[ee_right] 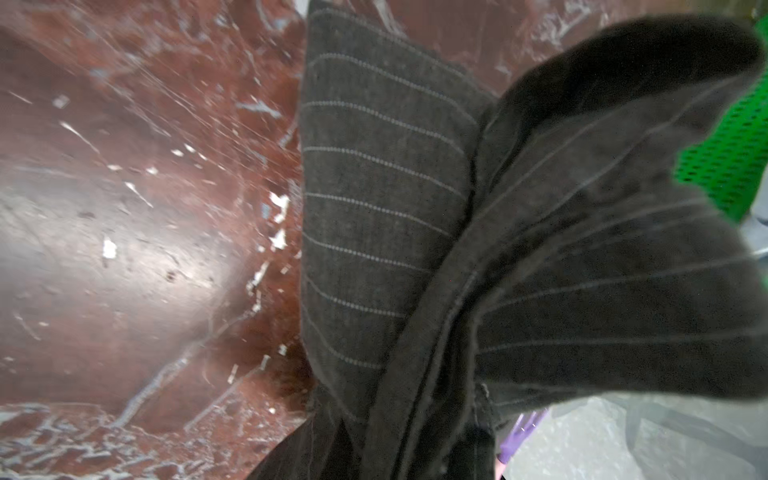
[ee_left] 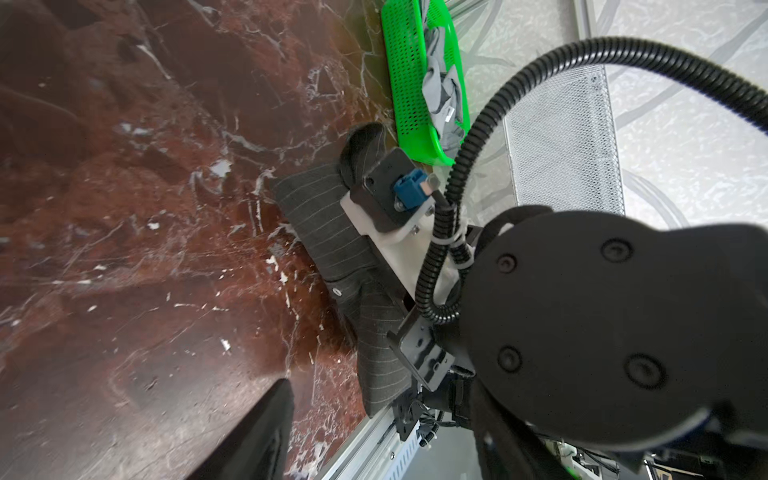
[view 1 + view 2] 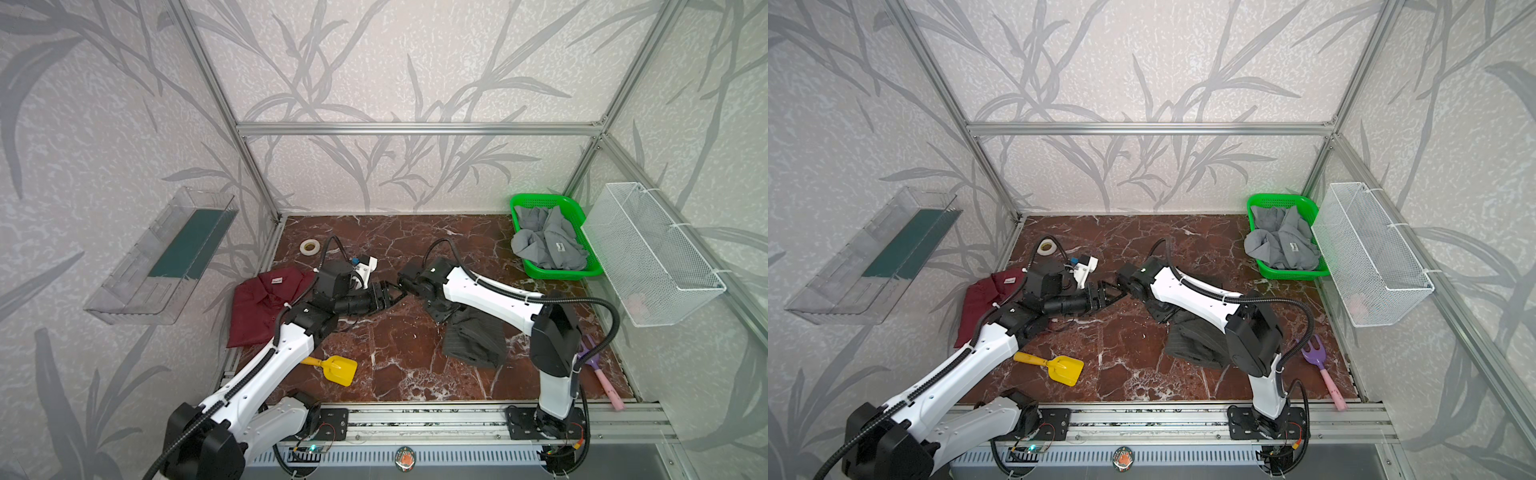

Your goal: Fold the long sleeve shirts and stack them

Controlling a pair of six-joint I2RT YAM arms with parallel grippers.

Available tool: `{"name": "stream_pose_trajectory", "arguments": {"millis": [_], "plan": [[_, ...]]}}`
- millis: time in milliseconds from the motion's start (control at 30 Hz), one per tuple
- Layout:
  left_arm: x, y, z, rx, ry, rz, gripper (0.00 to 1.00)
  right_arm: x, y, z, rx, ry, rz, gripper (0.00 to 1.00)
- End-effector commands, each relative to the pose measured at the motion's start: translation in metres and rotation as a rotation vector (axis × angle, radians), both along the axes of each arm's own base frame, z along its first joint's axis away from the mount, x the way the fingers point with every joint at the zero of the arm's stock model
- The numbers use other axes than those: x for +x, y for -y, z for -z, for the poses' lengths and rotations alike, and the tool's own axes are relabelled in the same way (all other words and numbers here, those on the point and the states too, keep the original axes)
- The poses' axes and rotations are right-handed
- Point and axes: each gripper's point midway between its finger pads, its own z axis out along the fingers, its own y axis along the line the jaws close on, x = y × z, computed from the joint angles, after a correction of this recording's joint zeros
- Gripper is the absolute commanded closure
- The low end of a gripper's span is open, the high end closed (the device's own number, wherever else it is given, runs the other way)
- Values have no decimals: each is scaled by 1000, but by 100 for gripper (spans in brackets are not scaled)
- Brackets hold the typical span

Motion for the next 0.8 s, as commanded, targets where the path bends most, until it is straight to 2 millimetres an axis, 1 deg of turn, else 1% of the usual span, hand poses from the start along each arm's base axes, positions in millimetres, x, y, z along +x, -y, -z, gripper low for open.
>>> {"name": "stream_pose_trajectory", "arguments": {"millis": [0,33,67,133,200,267,300,333,367,433,567,700,767], "plan": [[-5,-7,-15,-10,85,1,31,-23,-36,21,50,-62,-6,100],[-9,-10,-14,-6,85,-4,31,-26,-45,27,71,-77,-7,100],[-12,-14,-12,1,84,-7,31,-35,-58,30,84,-78,-23,100],[-18,-19,-7,20,81,-15,31,-42,-73,37,108,-89,-34,100],[-25,-25,-1,49,78,-21,31,-44,-79,41,108,-88,-26,99],[-30,-32,5,80,75,-37,31,-46,-82,44,116,-97,-22,95],[-33,-34,8,87,71,-41,31,-46,-82,44,120,-94,-17,90],[-36,-36,10,93,69,-45,31,-48,-84,43,136,-98,-18,82],[-38,-39,13,99,66,-51,31,-49,-87,42,158,-108,-21,74],[-43,-42,19,113,59,-57,31,-52,-92,36,205,-114,-26,70],[-49,-49,27,145,46,-72,31,-56,-99,22,281,-122,-39,55],[-51,-51,30,151,35,-79,31,-56,-100,6,308,-109,-49,46],[-50,-52,32,155,30,-85,31,-56,-98,-6,327,-95,-52,43]]}}
